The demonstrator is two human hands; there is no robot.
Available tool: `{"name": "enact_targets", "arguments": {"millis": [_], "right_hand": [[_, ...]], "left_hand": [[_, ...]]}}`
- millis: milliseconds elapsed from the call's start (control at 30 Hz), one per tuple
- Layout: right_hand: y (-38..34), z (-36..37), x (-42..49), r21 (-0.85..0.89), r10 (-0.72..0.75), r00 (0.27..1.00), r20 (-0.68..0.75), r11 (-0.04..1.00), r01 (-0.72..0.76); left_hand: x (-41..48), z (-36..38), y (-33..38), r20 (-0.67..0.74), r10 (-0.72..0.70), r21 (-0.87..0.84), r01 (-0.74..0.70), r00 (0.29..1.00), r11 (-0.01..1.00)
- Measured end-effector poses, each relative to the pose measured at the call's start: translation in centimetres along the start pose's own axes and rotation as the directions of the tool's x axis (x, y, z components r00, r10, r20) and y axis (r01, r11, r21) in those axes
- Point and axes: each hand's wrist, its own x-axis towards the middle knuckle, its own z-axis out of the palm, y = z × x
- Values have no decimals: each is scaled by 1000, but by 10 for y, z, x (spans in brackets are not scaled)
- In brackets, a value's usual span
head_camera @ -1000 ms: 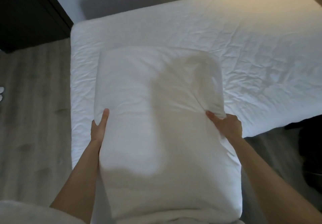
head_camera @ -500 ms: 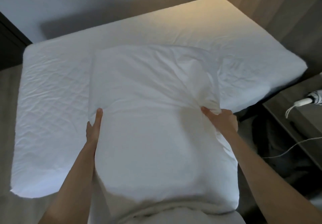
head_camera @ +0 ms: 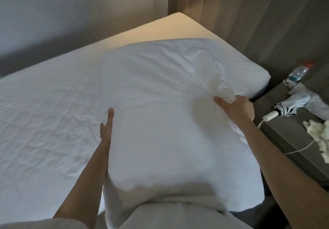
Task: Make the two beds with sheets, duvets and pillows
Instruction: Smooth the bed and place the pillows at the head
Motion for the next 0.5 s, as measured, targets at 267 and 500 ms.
{"name": "enact_targets", "arguments": {"millis": [267,500], "right_hand": [[-9,-47,162,31,21,997,-78,999,-18],[-20,-61,271,66,-8,992,-127,998,16]], "left_hand": [[45,173,86,53,15,34,-17,998,999],[71,266,132,38,24,40,-25,999,999]]}}
